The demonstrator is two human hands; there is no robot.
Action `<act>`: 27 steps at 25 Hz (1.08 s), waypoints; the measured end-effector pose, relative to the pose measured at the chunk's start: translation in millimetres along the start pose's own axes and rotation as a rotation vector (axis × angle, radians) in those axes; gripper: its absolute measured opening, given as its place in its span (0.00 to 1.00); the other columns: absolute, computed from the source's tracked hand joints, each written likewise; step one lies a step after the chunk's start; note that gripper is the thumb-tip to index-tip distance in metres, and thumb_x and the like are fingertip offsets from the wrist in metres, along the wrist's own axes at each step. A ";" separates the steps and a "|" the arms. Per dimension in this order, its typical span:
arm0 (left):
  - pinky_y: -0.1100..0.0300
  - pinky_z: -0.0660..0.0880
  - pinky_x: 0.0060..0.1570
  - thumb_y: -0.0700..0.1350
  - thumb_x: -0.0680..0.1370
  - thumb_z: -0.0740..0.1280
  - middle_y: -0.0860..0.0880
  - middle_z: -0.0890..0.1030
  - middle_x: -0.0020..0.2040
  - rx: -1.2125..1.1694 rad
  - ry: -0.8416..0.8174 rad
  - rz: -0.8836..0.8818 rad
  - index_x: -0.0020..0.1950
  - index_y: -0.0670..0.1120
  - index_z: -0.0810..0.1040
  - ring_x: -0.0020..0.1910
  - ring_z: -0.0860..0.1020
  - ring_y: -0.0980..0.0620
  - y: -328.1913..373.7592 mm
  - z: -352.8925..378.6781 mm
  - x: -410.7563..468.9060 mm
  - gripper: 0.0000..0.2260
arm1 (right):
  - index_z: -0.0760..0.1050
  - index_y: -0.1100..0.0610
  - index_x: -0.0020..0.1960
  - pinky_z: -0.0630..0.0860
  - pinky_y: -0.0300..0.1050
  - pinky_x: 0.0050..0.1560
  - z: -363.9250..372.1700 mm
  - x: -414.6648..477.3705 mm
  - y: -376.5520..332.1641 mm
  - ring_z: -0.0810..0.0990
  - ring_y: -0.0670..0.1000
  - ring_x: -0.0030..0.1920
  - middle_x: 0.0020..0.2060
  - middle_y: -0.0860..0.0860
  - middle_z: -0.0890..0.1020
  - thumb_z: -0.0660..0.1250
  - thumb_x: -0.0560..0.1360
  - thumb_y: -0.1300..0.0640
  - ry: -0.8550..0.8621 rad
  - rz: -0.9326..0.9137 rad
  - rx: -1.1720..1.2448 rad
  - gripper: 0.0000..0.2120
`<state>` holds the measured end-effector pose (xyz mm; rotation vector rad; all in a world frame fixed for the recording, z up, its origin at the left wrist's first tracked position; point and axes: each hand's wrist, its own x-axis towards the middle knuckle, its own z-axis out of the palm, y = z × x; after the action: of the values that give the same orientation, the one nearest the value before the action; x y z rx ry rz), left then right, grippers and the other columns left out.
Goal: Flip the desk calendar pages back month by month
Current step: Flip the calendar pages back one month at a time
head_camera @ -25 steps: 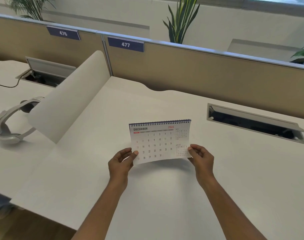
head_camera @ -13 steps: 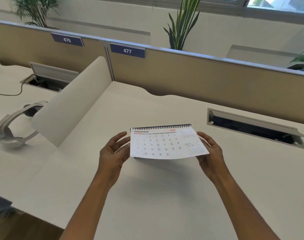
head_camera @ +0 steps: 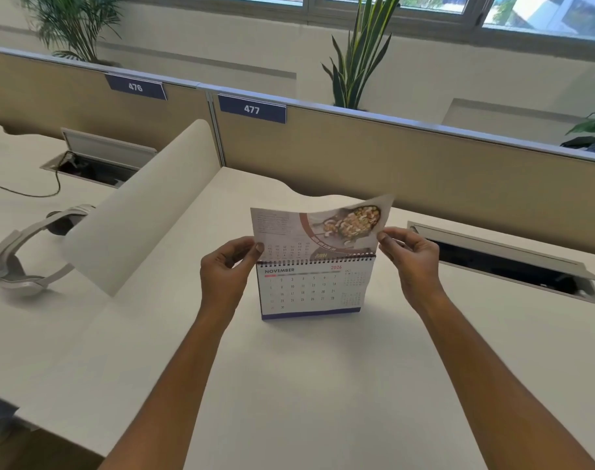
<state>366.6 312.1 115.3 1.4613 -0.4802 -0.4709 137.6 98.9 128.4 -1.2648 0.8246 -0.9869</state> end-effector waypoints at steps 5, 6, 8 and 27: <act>0.47 0.83 0.59 0.41 0.77 0.77 0.45 0.89 0.52 0.052 0.019 -0.010 0.57 0.44 0.87 0.55 0.87 0.46 -4.2 -0.5 16.7 0.09 | 0.86 0.55 0.49 0.84 0.47 0.53 2.1 14.1 7.6 0.87 0.54 0.51 0.46 0.55 0.88 0.75 0.75 0.65 -0.005 -0.017 -0.069 0.06; 0.47 0.83 0.59 0.41 0.77 0.77 0.45 0.89 0.52 0.064 0.024 -0.013 0.57 0.43 0.86 0.54 0.87 0.46 -4.3 0.0 19.6 0.10 | 0.86 0.56 0.50 0.84 0.48 0.53 2.2 16.4 9.6 0.87 0.54 0.52 0.47 0.56 0.88 0.74 0.75 0.65 -0.003 -0.016 -0.088 0.06; 0.47 0.84 0.58 0.39 0.76 0.78 0.44 0.89 0.51 0.080 0.044 -0.026 0.56 0.41 0.86 0.53 0.88 0.46 -4.2 1.5 24.0 0.10 | 0.85 0.58 0.52 0.84 0.51 0.55 3.0 20.7 12.6 0.87 0.55 0.54 0.50 0.57 0.87 0.74 0.75 0.65 0.013 -0.008 -0.114 0.07; 0.55 0.84 0.55 0.39 0.76 0.77 0.44 0.89 0.43 -0.097 0.165 -0.304 0.49 0.43 0.87 0.42 0.88 0.51 -39.7 -0.6 29.7 0.03 | 0.83 0.67 0.55 0.82 0.46 0.56 -5.4 19.9 44.5 0.85 0.54 0.50 0.49 0.60 0.86 0.72 0.78 0.62 0.121 0.272 -0.048 0.09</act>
<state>390.8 293.4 76.3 1.4705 -0.1020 -0.5992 146.2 79.7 84.1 -1.1066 1.0887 -0.8333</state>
